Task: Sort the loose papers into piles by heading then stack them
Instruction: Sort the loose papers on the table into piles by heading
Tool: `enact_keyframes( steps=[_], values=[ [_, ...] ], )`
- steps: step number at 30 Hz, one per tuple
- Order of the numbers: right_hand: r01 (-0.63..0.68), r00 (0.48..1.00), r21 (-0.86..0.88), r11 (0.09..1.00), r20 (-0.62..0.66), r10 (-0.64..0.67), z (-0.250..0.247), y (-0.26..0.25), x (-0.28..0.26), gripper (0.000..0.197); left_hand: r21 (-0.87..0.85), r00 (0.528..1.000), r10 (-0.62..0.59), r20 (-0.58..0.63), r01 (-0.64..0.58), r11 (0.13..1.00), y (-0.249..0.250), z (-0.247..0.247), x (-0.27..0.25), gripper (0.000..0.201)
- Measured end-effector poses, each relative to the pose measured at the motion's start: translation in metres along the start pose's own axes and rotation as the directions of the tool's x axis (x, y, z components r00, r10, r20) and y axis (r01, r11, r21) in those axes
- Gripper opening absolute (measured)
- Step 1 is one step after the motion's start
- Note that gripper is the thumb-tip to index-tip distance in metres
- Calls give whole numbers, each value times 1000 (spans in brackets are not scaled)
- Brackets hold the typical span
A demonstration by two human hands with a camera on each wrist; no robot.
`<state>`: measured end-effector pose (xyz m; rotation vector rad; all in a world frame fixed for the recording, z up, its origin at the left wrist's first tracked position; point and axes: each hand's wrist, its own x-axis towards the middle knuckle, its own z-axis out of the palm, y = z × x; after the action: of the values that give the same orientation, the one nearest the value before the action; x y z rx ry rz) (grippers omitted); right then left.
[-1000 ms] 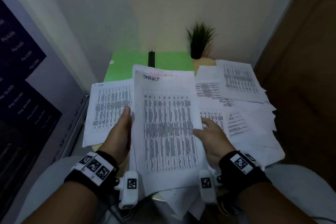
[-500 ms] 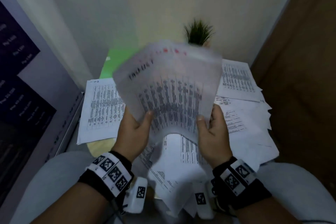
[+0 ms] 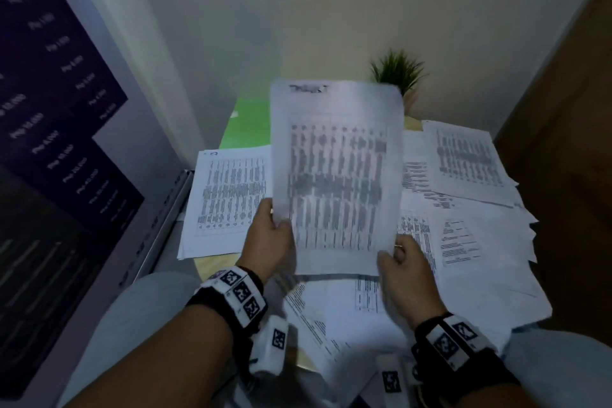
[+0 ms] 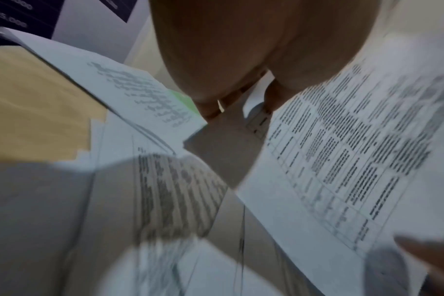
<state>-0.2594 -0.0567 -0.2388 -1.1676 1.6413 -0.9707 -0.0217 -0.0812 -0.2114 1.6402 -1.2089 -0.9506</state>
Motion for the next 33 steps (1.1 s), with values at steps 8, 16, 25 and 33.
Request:
enact_keyframes(
  steps=[8, 16, 25, 33],
  values=[
    [-105, 989, -39, 994, -113, 100, -40, -3, 10, 11, 168, 925, -144, -353, 214, 962, -23, -86, 44, 18],
    [-277, 956, -434, 857, -213, 201, -79, 19, 17, 53, 233, 882, -263, -391, 371, 899, -39, -123, 61, 36],
    [-306, 946, -711, 633, -151, 288, -54, 33, 22, 119, 193, 919, -265, -292, 328, 925, -48, -119, 74, 55],
    [-282, 948, -416, 865, -260, 183, -58, 35, 21, 67, 216, 998, -67, -15, 68, 974, -27, -63, 34, 19]
  ],
)
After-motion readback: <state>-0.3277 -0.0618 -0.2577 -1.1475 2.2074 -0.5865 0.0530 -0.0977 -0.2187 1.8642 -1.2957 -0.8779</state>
